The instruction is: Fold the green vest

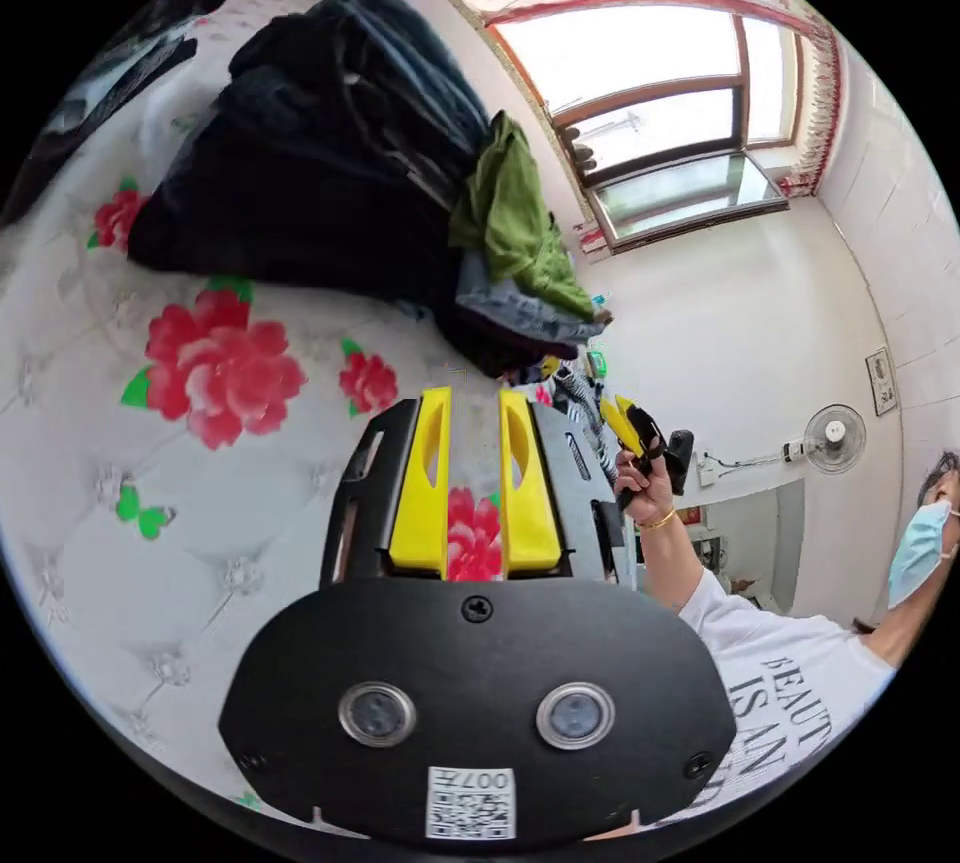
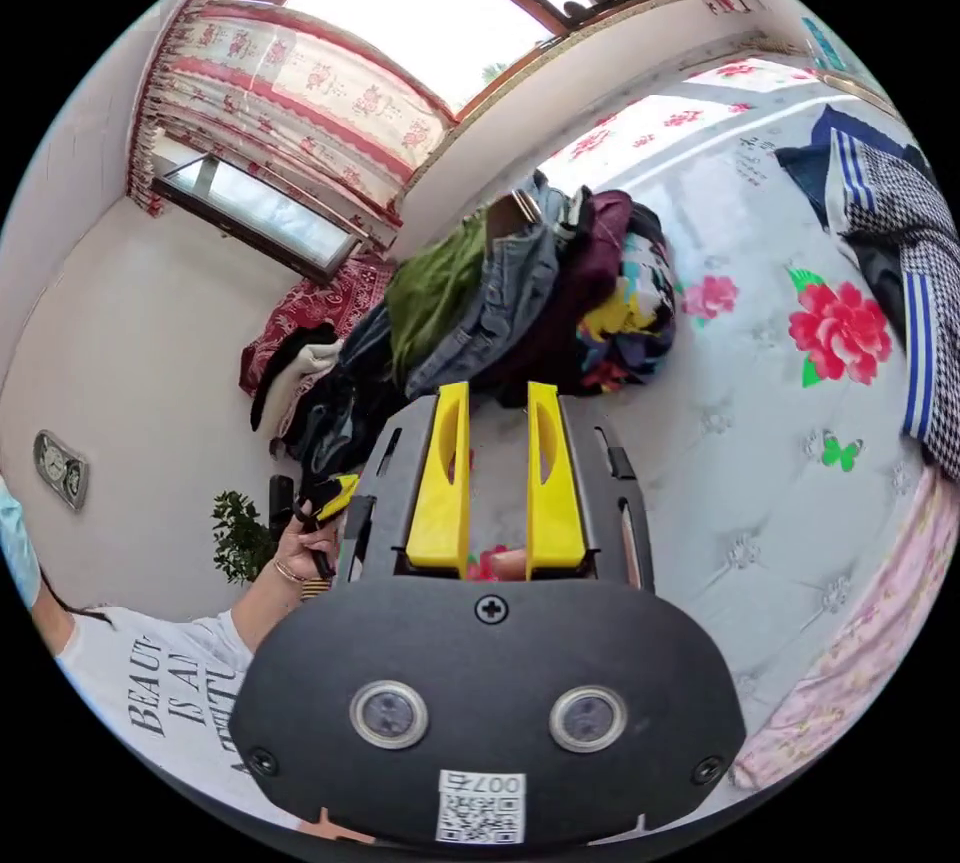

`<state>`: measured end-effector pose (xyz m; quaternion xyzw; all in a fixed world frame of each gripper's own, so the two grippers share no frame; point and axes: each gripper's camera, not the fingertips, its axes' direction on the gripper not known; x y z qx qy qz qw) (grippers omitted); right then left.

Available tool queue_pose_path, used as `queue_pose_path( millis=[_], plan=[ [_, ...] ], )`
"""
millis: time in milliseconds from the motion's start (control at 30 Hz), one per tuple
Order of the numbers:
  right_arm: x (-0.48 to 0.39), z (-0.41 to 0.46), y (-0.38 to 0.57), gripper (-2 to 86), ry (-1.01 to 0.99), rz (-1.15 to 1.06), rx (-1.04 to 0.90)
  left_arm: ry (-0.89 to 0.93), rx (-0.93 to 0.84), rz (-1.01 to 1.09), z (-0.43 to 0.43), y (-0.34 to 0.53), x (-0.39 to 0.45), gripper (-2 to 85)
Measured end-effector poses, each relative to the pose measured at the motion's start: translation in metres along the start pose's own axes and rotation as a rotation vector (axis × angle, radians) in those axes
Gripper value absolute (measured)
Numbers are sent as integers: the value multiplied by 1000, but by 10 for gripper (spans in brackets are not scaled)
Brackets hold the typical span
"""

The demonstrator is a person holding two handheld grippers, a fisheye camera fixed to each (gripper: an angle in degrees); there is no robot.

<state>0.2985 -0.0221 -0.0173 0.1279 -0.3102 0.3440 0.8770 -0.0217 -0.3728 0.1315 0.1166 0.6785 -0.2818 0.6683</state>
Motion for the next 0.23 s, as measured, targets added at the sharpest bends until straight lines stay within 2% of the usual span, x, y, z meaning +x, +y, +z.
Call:
queue_pose_path(
  millis=[133,233],
  plan=[
    [61,-5,112,68,391,77,-137,-321,-213,-7,22,121,-18,76],
    [71,-36,152,78,659,98,-89,-529,-309,51,39,165,3,78]
  ],
)
